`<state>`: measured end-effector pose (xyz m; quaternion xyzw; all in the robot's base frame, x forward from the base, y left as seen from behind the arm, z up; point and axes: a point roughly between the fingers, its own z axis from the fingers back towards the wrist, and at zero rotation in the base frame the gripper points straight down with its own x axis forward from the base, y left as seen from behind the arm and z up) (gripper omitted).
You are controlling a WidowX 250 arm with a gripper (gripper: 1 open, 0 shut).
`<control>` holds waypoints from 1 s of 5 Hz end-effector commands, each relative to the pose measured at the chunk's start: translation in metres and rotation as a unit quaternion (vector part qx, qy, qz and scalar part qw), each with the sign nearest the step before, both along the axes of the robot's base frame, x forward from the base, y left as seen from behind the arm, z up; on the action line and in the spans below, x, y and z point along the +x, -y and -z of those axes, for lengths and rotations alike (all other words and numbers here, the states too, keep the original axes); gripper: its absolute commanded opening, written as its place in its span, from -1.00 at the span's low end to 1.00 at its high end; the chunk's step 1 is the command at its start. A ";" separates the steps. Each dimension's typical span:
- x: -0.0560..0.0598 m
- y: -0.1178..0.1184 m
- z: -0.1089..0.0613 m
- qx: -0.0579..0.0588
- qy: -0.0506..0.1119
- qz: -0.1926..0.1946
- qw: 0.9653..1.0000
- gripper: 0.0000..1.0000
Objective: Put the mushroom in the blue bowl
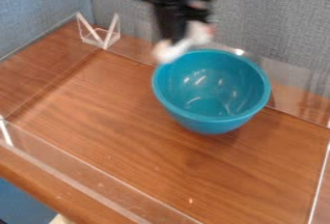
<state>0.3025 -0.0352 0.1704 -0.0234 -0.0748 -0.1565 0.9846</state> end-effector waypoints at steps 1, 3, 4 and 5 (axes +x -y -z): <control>-0.003 0.010 -0.004 0.003 0.014 0.020 1.000 -1.00; -0.006 0.017 0.016 0.011 -0.010 0.026 1.000 -1.00; -0.012 0.012 0.022 0.013 -0.024 0.021 0.999 -1.00; -0.018 0.012 0.018 0.012 -0.026 0.024 0.999 -1.00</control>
